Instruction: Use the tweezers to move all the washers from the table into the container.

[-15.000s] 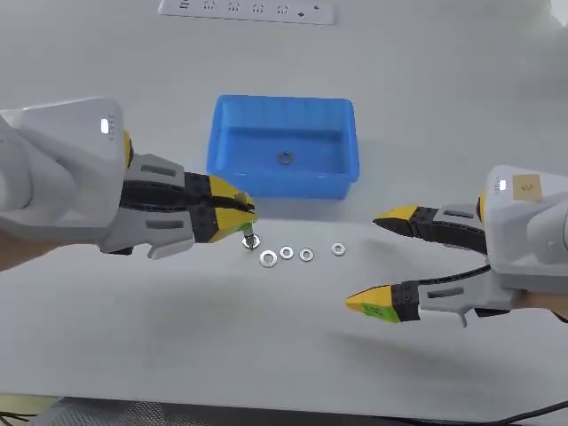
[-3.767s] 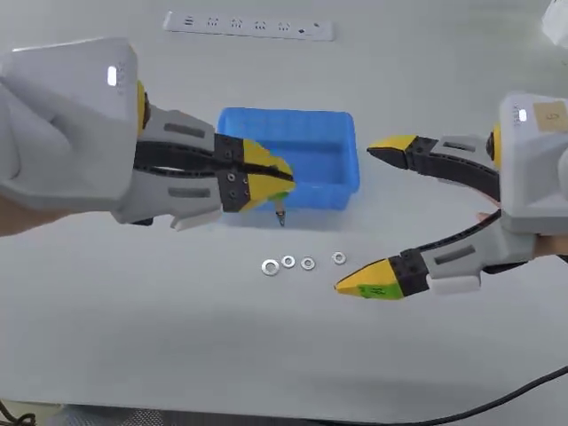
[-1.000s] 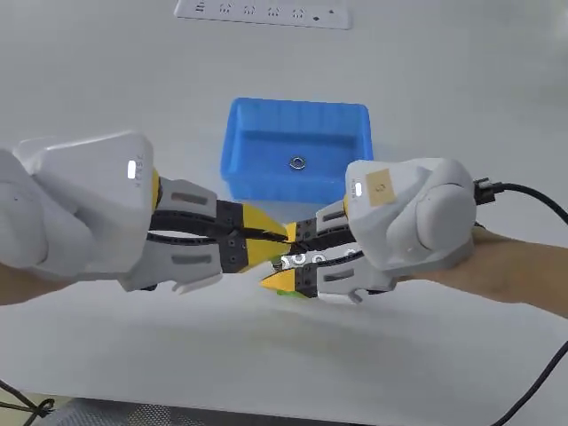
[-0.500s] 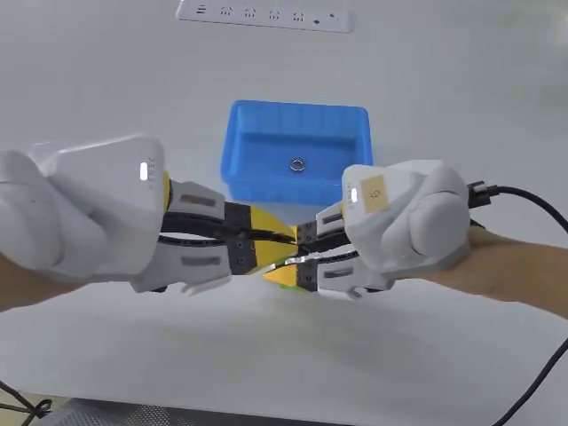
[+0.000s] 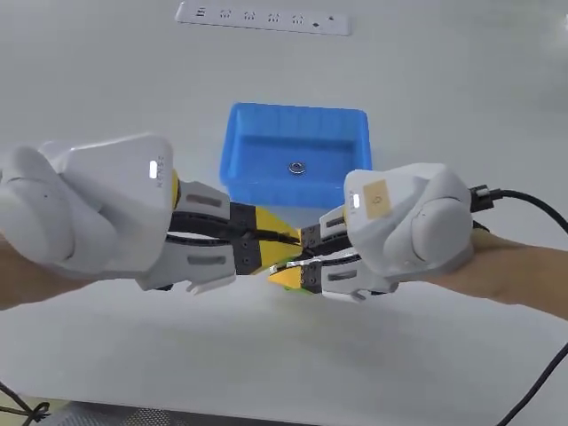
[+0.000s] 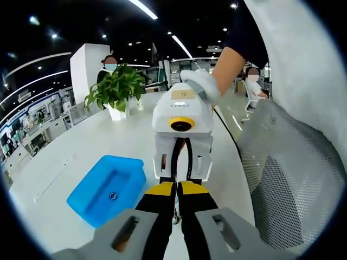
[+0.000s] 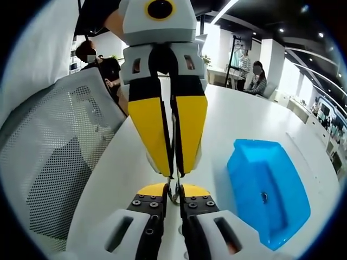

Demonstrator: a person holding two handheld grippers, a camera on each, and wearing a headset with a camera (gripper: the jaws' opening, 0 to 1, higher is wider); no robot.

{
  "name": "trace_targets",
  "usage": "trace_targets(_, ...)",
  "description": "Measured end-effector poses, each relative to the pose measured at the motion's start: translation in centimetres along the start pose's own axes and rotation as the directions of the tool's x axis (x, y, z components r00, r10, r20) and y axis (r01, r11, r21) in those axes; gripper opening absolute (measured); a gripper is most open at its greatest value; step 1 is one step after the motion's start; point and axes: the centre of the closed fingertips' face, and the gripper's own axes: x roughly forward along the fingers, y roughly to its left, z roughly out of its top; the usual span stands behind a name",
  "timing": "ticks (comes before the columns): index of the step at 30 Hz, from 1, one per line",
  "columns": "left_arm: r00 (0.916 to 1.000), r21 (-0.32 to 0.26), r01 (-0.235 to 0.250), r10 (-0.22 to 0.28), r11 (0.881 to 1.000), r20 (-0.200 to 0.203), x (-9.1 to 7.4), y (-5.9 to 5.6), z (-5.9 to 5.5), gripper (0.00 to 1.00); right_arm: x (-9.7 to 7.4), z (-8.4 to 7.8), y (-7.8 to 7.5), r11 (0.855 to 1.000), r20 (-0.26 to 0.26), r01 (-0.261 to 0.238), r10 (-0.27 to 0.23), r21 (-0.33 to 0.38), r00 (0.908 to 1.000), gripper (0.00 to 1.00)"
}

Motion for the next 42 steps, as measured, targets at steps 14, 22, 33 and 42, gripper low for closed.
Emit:
trace_targets(14, 0.9997, -0.05, 0.023, -0.023, 0.998, -0.001, 0.2, -0.1, 0.2, 0.07, -0.1, -0.1, 0.1, 1.0, 0.004, -0.007, 0.007, -0.006, 1.0, 0.09)
trace_targets(22, 0.9995, -0.071, 0.031, -0.031, 0.997, 0.005, 0.1, -0.3, 0.4, 0.14, -0.1, 0.0, 0.0, 1.0, 0.018, -0.005, 0.005, 0.017, 0.9998, 0.09)
trace_targets(33, 0.9995, -0.078, 0.021, -0.023, 0.997, -0.021, -0.5, 0.1, -0.2, 0.23, -0.2, -0.1, 0.1, 1.0, 0.016, -0.008, 0.008, 0.013, 0.9998, 0.09)
trace_targets(42, 0.9992, -0.107, 0.025, -0.029, 0.994, -0.029, -1.1, 0.0, -0.5, 0.28, -0.8, 0.6, -0.3, 0.999, 0.026, 0.012, -0.013, 0.036, 0.9996, 0.09)
